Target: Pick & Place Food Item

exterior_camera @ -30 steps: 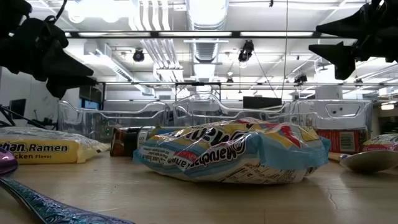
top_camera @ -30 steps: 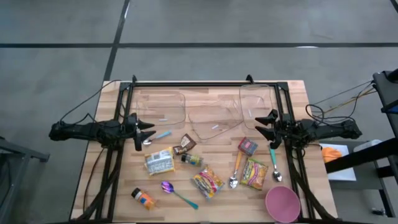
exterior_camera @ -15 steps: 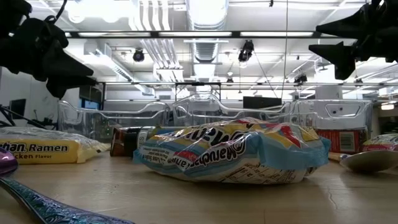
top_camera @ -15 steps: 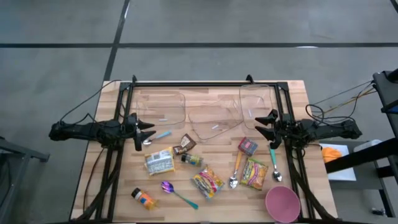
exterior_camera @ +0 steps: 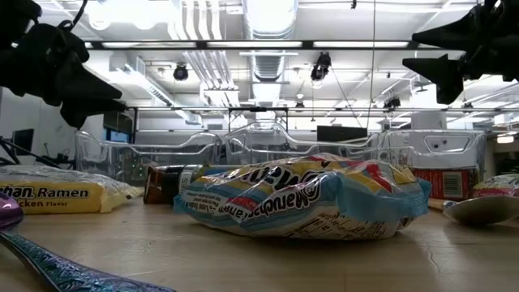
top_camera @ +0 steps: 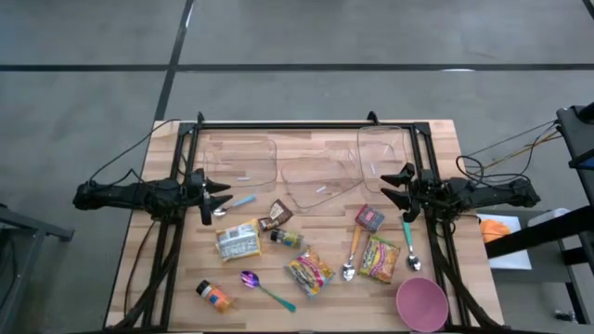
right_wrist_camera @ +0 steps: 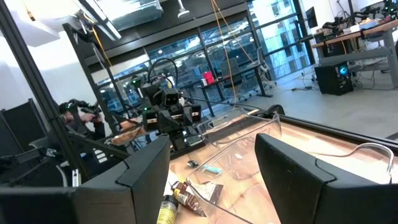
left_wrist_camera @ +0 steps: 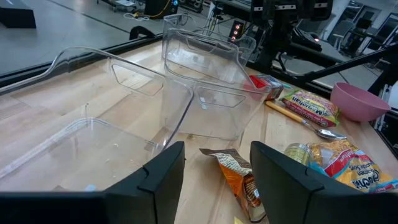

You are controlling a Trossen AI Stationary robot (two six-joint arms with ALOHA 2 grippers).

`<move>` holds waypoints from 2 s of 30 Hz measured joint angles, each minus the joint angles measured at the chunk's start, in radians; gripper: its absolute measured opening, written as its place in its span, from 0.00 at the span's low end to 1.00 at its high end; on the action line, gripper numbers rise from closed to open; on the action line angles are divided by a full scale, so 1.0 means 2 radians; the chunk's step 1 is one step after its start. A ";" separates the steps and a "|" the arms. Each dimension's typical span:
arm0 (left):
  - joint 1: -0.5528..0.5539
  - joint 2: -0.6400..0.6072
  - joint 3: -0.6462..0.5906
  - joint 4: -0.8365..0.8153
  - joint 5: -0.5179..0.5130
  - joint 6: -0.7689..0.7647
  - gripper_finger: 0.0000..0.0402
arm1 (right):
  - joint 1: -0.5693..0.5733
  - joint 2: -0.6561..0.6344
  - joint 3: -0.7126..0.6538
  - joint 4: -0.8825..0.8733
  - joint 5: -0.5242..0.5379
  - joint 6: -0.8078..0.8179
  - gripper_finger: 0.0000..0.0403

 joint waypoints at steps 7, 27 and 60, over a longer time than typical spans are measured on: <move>0.000 0.000 0.000 0.000 0.000 0.000 0.48 | 0.000 0.000 0.000 0.000 0.000 0.000 0.58; 0.001 0.004 0.003 0.229 -0.078 -0.200 0.48 | 0.000 -0.002 0.000 0.218 -0.004 0.135 0.58; 0.003 0.177 0.216 -0.015 -0.034 -0.196 0.48 | 0.000 0.238 0.353 -0.371 -0.182 0.268 0.58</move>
